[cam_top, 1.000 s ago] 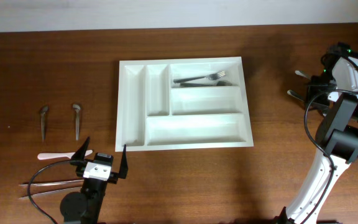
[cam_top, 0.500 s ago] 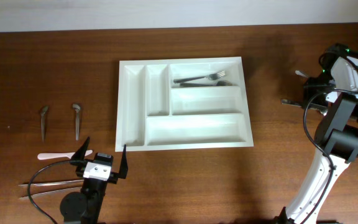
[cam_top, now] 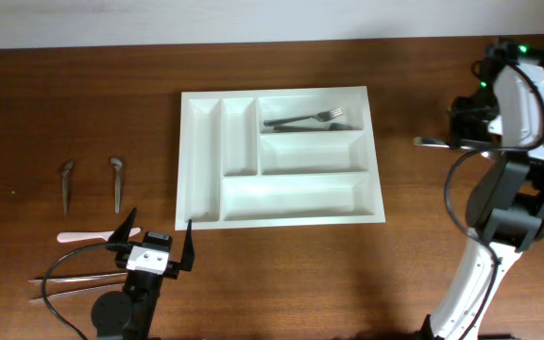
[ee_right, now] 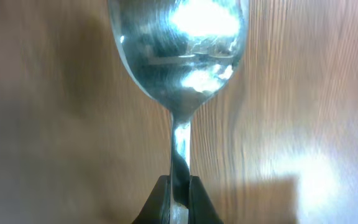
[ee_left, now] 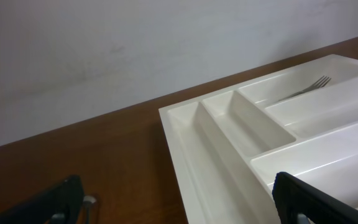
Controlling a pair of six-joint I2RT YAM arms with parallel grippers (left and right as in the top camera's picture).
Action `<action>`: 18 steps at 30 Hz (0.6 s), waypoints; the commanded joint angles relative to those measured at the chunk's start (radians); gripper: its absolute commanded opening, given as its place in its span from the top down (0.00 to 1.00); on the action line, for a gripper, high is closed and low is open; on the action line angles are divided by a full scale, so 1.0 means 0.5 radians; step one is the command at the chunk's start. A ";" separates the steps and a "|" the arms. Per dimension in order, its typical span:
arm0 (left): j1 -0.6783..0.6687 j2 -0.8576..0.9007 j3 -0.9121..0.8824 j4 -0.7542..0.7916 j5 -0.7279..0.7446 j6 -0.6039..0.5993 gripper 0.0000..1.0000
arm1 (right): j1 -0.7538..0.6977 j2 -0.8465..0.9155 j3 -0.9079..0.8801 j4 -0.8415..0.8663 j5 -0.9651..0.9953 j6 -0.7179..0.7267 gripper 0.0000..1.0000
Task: Pack container
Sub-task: 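Carry the spoon into the tray's middle-right compartment and release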
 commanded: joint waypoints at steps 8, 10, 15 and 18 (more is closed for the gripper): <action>0.012 -0.008 -0.013 0.000 0.028 0.018 0.01 | 0.558 -0.184 0.048 -0.042 -0.250 0.037 0.95; 0.012 -0.008 -0.013 0.000 0.028 0.018 0.01 | 0.663 -0.182 0.047 -0.041 -0.314 0.122 0.93; 0.012 -0.008 -0.013 0.000 0.028 0.018 0.01 | 0.903 -0.181 0.047 -0.006 -0.308 0.391 0.91; 0.012 -0.008 -0.013 0.000 0.029 0.018 0.01 | 1.025 -0.178 0.047 0.039 -0.301 0.477 0.90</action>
